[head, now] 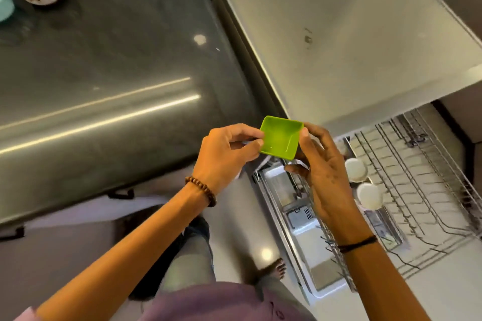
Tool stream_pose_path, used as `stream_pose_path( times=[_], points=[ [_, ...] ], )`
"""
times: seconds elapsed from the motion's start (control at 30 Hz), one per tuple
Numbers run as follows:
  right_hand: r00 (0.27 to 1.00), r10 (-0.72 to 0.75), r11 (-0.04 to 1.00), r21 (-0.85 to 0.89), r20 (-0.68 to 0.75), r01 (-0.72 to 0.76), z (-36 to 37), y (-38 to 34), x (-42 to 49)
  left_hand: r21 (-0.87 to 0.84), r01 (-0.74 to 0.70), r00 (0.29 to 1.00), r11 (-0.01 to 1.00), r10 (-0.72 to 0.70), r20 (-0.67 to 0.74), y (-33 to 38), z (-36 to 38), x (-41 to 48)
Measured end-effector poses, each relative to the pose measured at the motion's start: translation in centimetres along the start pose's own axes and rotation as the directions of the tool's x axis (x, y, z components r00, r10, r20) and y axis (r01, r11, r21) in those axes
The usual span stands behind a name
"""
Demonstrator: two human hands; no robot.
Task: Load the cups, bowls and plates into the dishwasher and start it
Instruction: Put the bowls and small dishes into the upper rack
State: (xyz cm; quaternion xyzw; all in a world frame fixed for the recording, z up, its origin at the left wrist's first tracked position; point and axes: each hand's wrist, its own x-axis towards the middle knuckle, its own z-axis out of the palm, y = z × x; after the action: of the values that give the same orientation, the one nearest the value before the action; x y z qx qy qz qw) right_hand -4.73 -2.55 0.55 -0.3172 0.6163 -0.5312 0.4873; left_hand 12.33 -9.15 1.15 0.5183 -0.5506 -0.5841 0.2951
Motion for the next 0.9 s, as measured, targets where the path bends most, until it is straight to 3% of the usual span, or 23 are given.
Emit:
stream_pose_path(
  times=[0.23, 0.47, 0.6, 0.73, 0.9],
  points=[
    [0.987, 0.156, 0.967, 0.211, -0.035, -0.145, -13.0, 3.4, -6.1, -0.212, 0.135, 0.991, 0.968, -0.135, 0.014, -2.4, 14.2, -5.6],
    [0.939, 0.344, 0.885, 0.335, -0.003, -0.324, -22.6, 7.5, -8.8, -0.195, 0.279, 0.953, 0.940, -0.246, 0.179, -5.4, 25.1, -6.9],
    [0.915, 0.402, 0.831, 0.430, -0.025, -0.353, -27.0, 10.0, -8.9, -0.066, 0.276, 0.928, 0.959, -0.249, 0.276, -8.0, 30.6, -5.9],
    [0.908, 0.403, 0.890, 0.282, -0.115, -0.359, -31.7, 12.8, -8.4, 0.274, 0.091, 0.893, 0.957, -0.200, 0.402, -10.9, 34.8, -5.0],
    [0.915, 0.316, 0.922, -0.147, -0.250, -0.359, -38.5, 17.6, -6.1, 0.552, -0.128, 0.815, 0.824, -0.230, 0.532, -14.5, 37.1, -5.5]
  ],
)
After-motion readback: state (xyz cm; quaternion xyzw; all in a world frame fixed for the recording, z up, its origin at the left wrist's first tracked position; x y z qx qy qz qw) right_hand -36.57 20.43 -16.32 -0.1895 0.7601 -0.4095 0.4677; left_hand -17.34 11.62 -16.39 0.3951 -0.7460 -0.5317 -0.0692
